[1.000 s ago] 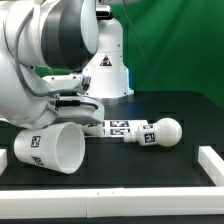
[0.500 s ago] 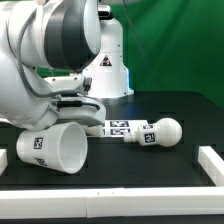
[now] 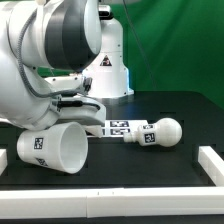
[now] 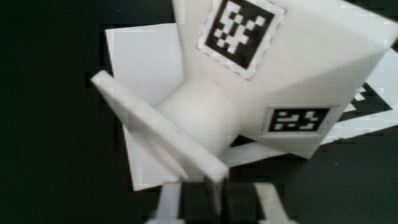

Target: Assemble lamp

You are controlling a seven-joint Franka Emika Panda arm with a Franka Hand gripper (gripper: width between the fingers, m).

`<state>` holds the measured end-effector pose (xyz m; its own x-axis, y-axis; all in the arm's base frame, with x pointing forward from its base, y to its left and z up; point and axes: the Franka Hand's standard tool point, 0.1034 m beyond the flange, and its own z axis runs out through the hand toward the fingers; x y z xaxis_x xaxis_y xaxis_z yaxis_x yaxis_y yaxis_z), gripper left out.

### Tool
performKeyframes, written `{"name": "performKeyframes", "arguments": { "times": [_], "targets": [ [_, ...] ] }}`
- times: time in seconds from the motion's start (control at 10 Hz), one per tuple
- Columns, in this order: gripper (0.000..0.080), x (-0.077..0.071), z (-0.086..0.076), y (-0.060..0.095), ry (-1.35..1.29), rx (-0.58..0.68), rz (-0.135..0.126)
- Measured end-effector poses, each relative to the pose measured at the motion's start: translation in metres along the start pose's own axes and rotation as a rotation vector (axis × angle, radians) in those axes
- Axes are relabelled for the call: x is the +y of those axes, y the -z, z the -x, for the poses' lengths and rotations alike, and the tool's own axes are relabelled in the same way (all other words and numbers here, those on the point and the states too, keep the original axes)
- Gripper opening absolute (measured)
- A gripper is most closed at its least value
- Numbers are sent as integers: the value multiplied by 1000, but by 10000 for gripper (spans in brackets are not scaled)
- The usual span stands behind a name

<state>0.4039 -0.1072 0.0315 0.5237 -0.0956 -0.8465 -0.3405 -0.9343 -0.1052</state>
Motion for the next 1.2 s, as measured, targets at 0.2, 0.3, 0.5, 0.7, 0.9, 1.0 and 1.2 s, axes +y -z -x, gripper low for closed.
{"name": "performKeyframes", "arguments": {
  "times": [0.2, 0.3, 0.5, 0.7, 0.9, 1.0, 1.2],
  "targets": [
    [2, -3, 2, 5, 6, -6, 2],
    [2, -6, 8, 14, 14, -21, 1],
    [1, -12, 22, 37, 42, -45, -1],
    [1, -22, 39, 56, 68, -54, 3],
    [1, -24, 41, 57, 73, -56, 6],
    [1, -24, 40, 56, 73, -58, 6],
    [254, -23, 40, 55, 72, -60, 6]
  ]
}}
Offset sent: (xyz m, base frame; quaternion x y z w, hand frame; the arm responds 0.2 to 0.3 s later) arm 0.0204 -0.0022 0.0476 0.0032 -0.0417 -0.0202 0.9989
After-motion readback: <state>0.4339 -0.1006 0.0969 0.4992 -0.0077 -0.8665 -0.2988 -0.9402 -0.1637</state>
